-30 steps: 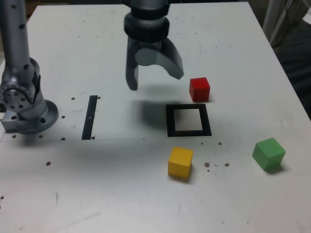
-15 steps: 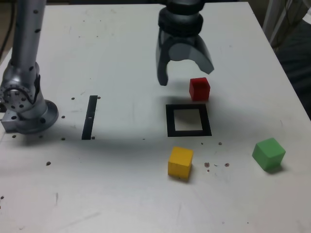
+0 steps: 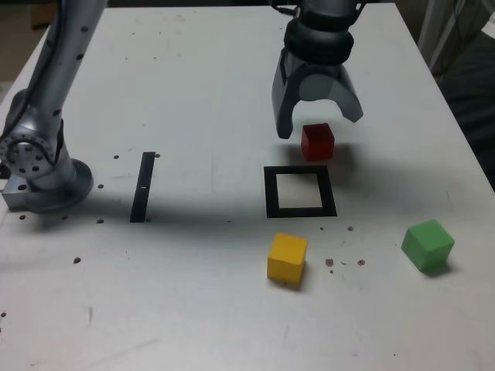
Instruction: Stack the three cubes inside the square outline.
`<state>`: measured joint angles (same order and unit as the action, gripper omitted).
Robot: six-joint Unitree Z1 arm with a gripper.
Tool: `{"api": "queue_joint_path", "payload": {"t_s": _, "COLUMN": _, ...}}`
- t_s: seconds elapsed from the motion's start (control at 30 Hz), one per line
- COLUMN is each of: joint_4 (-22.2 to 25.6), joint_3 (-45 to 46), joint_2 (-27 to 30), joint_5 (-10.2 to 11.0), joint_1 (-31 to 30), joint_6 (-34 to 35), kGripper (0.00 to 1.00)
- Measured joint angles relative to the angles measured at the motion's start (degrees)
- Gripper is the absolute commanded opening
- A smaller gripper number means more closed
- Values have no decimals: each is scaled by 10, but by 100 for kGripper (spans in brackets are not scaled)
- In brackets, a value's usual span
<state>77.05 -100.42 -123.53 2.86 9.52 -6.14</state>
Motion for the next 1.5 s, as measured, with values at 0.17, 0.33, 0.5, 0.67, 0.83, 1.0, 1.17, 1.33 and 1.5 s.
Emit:
{"api": "queue_joint_path", "payload": {"t_s": 0.17, "joint_4": 12, "joint_3": -27, "joint_2": -26, "joint_5": -1, "joint_1": 6, "joint_6": -5, "kGripper": 96}}
{"api": "queue_joint_path", "payload": {"t_s": 0.33, "joint_4": 29, "joint_3": -51, "joint_2": -49, "joint_5": -2, "joint_1": 11, "joint_6": -12, "kGripper": 94}}
{"api": "queue_joint_path", "payload": {"t_s": 0.5, "joint_4": 35, "joint_3": -66, "joint_2": -71, "joint_5": -4, "joint_1": 17, "joint_6": -16, "kGripper": 90}}
{"api": "queue_joint_path", "payload": {"t_s": 0.67, "joint_4": 40, "joint_3": -80, "joint_2": -84, "joint_5": -7, "joint_1": 19, "joint_6": -18, "kGripper": 82}}
{"api": "queue_joint_path", "payload": {"t_s": 0.83, "joint_4": 43, "joint_3": -86, "joint_2": -94, "joint_5": -7, "joint_1": 19, "joint_6": -18, "kGripper": 68}}
{"api": "queue_joint_path", "payload": {"t_s": 1.0, "joint_4": 44, "joint_3": -88, "joint_2": -94, "joint_5": -5, "joint_1": 14, "joint_6": -17, "kGripper": 51}}
{"api": "queue_joint_path", "payload": {"t_s": 1.17, "joint_4": 46, "joint_3": -88, "joint_2": -94, "joint_5": -2, "joint_1": 11, "joint_6": -15, "kGripper": 35}}
{"api": "queue_joint_path", "payload": {"t_s": 1.33, "joint_4": 47, "joint_3": -88, "joint_2": -94, "joint_5": 1, "joint_1": 6, "joint_6": -15, "kGripper": 31}}
{"api": "queue_joint_path", "payload": {"t_s": 1.5, "joint_4": 47, "joint_3": -88, "joint_2": -93, "joint_5": 1, "joint_1": 4, "joint_6": -15, "kGripper": 31}}
